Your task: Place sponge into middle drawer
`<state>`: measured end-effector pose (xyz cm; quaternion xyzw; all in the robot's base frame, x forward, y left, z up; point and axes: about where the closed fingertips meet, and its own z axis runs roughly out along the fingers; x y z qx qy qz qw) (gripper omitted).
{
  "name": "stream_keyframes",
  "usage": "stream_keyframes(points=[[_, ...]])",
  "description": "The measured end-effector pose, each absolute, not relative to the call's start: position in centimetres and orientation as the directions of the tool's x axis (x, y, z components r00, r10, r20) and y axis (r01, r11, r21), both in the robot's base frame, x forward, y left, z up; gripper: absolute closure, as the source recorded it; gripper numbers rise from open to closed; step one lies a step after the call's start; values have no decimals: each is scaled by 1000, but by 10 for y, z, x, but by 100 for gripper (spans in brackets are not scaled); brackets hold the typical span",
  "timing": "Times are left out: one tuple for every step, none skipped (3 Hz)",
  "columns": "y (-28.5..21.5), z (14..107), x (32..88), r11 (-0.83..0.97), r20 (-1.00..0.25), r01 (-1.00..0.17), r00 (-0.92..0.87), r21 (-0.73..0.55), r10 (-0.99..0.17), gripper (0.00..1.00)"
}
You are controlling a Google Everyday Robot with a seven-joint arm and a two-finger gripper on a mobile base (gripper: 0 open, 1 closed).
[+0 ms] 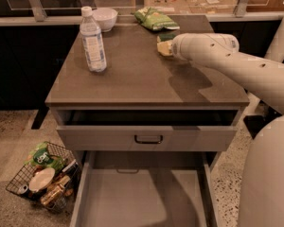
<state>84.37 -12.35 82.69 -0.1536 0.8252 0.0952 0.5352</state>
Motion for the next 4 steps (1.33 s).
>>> stream_keyframes(points=[[-122,826,844,934,-912,-358,-381,-7,-152,100],[-119,827,844,931,-912,-366,-380,-5,-154,100],[-117,851,839,914,-905,-400,-361,-67,-224,100],[-130,889,818,891,-891,-433,-341,-133,-299,100]])
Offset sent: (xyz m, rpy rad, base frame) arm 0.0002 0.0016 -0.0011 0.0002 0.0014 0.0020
